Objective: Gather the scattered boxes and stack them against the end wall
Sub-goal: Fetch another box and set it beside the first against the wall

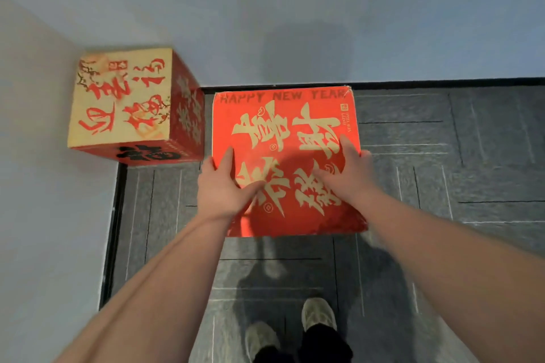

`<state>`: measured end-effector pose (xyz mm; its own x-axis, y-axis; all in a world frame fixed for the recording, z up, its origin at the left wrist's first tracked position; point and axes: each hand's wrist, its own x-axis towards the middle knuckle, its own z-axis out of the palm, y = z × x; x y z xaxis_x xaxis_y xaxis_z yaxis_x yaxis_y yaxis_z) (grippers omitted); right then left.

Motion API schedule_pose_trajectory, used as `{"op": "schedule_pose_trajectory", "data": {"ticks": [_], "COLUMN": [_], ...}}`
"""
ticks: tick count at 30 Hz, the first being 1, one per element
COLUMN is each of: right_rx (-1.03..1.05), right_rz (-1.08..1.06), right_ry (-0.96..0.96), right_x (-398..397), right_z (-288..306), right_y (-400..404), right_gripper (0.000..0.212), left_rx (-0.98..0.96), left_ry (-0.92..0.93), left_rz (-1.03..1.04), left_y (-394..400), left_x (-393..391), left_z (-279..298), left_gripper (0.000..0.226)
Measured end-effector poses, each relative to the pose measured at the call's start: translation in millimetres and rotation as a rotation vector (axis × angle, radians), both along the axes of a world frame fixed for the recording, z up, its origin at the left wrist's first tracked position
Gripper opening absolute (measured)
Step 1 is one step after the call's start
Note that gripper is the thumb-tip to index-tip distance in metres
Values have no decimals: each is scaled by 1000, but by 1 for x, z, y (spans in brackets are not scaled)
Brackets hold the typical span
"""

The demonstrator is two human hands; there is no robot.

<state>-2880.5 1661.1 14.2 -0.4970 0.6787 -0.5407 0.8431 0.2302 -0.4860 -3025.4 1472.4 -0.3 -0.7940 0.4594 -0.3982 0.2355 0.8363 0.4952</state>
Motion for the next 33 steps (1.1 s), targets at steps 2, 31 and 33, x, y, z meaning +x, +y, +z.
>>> {"op": "schedule_pose_trajectory", "data": {"ticks": [2,31,33], "right_rx": [1,12,9], "right_rz": [-22,-37,-35], "right_ry": [-29,-100,-104], "right_x": [-27,-221,-223], "right_z": [-4,-151,-151], "right_y": [21,102,101], "right_gripper": [92,92,91], "left_rx": [3,-117,-123], "left_ry": [-23,-66,-61], "left_rz": [1,36,30], "left_y": [26,113,111], "left_x": [-31,-223,-224], "left_z": [-7,-136,-136], "left_gripper": [98,98,99]}}
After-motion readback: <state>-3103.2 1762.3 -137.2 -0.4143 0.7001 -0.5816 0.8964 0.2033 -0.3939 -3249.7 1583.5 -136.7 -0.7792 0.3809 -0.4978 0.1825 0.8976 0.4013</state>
